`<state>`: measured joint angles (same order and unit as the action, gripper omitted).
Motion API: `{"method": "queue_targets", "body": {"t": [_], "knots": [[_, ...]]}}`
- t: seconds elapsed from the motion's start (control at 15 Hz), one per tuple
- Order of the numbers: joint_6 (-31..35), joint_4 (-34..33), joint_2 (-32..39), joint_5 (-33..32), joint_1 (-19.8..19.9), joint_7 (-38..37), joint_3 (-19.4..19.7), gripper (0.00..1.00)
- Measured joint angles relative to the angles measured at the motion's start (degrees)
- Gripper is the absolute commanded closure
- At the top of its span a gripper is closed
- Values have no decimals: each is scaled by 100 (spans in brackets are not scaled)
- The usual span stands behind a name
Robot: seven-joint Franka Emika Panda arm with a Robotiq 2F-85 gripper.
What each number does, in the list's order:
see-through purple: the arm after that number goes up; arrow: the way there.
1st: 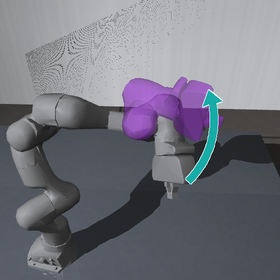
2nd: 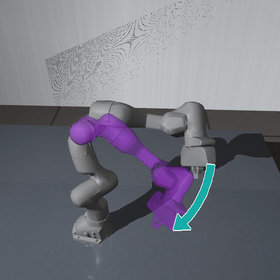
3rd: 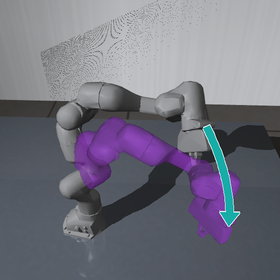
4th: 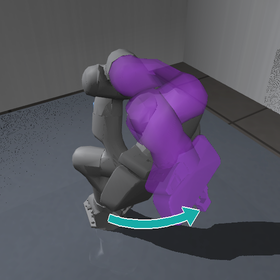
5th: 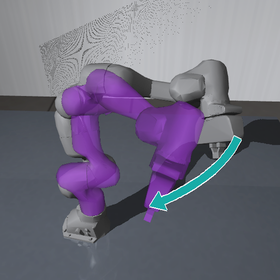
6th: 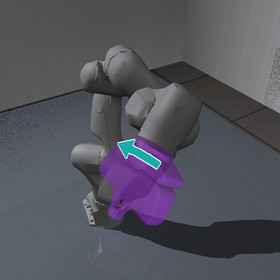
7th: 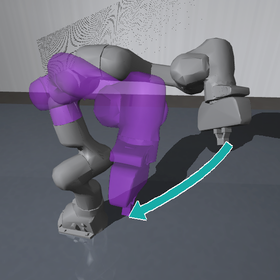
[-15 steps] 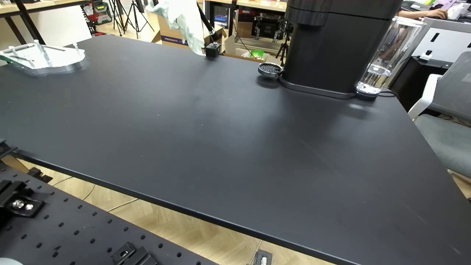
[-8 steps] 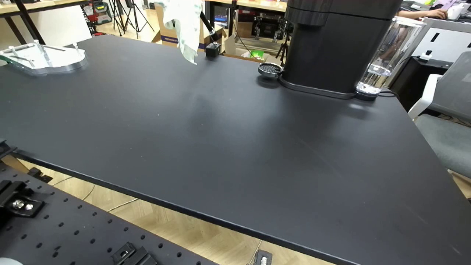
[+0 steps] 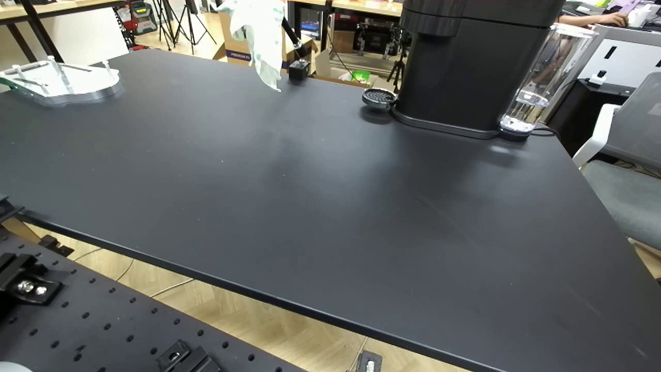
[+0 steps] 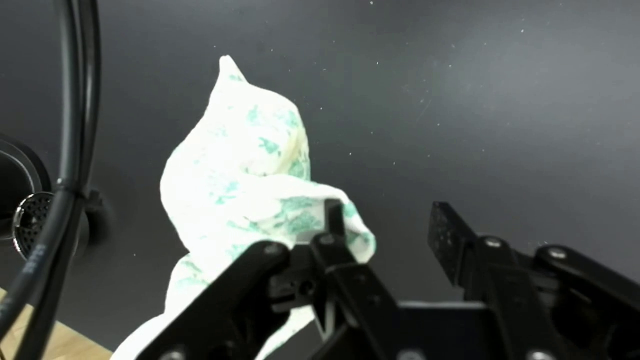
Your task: Hang the towel on the metallic object
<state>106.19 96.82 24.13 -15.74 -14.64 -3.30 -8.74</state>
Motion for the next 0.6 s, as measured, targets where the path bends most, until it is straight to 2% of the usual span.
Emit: {"method": "queue_targets", "body": {"t": [0.13, 0.2, 0.6], "knots": [[8, 0, -10, 0, 1, 11, 4, 95], [8, 0, -18, 0, 2, 18, 6, 99], [27, 1, -39, -1, 13, 121, 25, 100]]}}
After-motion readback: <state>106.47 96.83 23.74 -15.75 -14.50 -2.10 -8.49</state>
